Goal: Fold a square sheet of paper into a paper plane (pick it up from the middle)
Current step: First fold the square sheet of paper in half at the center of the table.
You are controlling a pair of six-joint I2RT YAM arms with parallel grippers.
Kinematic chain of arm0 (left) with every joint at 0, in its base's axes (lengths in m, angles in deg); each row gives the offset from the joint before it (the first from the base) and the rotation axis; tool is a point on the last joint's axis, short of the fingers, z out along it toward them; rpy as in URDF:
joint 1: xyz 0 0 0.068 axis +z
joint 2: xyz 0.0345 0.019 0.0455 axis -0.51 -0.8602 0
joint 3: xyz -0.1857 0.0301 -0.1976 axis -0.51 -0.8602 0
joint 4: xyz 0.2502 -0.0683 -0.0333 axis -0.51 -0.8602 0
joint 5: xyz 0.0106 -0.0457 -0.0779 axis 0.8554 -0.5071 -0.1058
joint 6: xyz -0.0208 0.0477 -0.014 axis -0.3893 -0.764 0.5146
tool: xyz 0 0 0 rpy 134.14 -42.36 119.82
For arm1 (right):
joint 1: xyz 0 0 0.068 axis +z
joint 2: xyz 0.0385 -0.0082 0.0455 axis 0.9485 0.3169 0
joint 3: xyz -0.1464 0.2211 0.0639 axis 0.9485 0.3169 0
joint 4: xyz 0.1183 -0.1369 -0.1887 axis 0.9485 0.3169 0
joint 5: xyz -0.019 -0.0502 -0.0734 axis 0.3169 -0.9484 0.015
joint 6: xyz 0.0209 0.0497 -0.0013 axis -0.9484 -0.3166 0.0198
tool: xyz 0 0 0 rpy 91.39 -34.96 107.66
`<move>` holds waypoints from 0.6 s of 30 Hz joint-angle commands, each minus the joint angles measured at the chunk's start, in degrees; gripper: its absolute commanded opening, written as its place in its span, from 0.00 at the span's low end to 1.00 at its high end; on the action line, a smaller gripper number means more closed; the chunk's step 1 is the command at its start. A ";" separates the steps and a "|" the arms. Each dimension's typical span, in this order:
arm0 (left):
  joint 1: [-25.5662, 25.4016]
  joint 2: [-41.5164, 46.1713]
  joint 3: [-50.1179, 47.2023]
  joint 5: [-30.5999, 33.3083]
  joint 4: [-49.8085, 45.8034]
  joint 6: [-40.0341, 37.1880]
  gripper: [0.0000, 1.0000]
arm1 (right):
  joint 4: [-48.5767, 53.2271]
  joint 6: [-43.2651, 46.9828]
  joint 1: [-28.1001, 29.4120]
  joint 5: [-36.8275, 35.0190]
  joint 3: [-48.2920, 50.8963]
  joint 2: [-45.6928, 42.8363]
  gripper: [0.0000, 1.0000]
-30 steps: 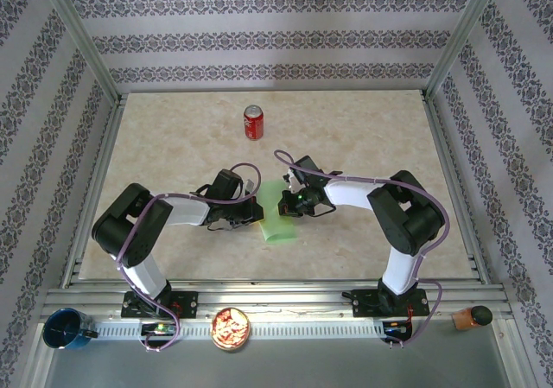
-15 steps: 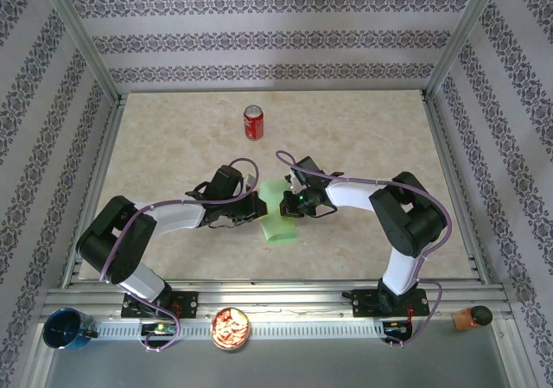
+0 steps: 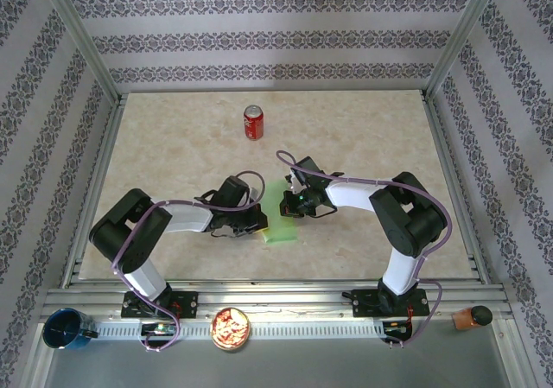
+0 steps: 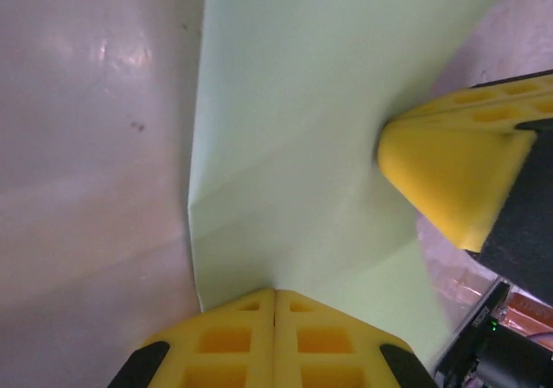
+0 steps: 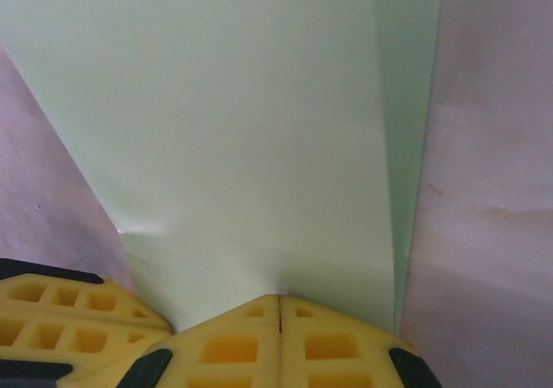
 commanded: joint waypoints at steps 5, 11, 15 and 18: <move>-0.51 1.36 -5.65 1.23 -2.29 -1.87 0.00 | 5.12 -0.49 0.06 -5.00 3.05 0.99 0.00; -0.60 8.19 -3.19 -1.12 -2.59 0.88 0.00 | 5.02 -0.57 0.03 -4.99 3.05 0.86 0.00; -0.85 9.74 -2.22 -1.88 -0.25 4.37 0.00 | 4.96 -0.84 0.06 -5.00 3.22 0.66 0.00; -1.70 8.44 -1.17 -2.66 0.45 4.93 0.00 | 4.77 -1.04 0.12 -4.89 3.33 0.61 0.00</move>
